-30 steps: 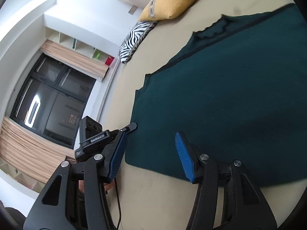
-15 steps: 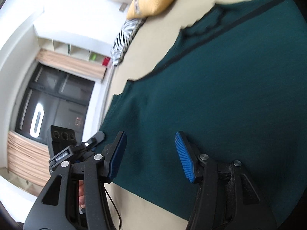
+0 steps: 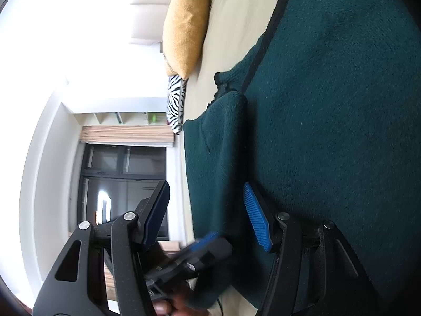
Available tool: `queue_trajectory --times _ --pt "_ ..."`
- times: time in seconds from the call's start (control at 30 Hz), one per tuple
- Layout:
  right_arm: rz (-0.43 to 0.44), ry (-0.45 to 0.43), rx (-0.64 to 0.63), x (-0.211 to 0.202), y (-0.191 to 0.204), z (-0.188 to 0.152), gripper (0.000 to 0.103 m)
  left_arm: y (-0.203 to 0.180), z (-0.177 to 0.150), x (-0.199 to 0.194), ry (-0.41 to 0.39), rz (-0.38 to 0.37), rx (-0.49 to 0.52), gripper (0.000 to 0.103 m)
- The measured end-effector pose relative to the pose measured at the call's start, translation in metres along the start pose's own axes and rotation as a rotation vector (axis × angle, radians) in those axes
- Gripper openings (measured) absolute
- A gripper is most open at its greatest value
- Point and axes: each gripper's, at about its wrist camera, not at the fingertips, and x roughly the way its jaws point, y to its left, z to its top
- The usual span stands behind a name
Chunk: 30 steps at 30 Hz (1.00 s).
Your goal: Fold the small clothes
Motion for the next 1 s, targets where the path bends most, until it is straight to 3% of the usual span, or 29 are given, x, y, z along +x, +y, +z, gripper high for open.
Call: queue_trajectory --times 0.03,0.1,0.2,0.37,0.4,0.43,0.5,0.57,0.8,1.0 --pt "-0.007 0.004 -0.006 0.003 0.002 -0.001 0.056 -0.004 -0.001 -0.01 -0.014 -0.011 0.017 0.044" --pt "-0.034 0.012 -0.021 0.007 0.006 0.0 0.057 -0.009 -0.003 -0.028 -0.045 -0.023 0.038 0.054" --pt "-0.098 0.033 -0.047 0.013 0.014 -0.005 0.057 -0.005 -0.011 -0.067 -0.108 -0.075 0.047 0.054" --pt "-0.272 0.05 -0.113 0.032 0.034 -0.013 0.056 0.03 -0.017 -0.094 -0.166 -0.031 -0.015 0.054" --pt "-0.322 0.055 -0.148 0.04 0.041 -0.015 0.049 0.038 -0.017 -0.094 -0.163 -0.024 -0.045 0.054" --pt "-0.366 0.061 -0.172 0.047 0.045 -0.017 0.032 0.042 -0.015 -0.094 -0.162 -0.021 -0.057 0.054" --pt "-0.436 0.08 -0.21 0.06 0.05 -0.021 0.015 0.046 -0.018 -0.095 -0.168 -0.011 -0.053 0.054" --pt "-0.469 0.07 -0.245 0.062 0.057 -0.024 0.012 0.044 -0.018 -0.095 -0.171 -0.006 -0.041 0.054" --pt "-0.477 -0.008 -0.335 0.005 0.084 -0.013 0.011 0.02 -0.007 -0.085 -0.159 0.019 0.04 0.054" --pt "-0.507 -0.09 -0.349 -0.066 0.082 -0.001 0.011 -0.018 0.01 -0.048 -0.132 0.032 0.137 0.055"
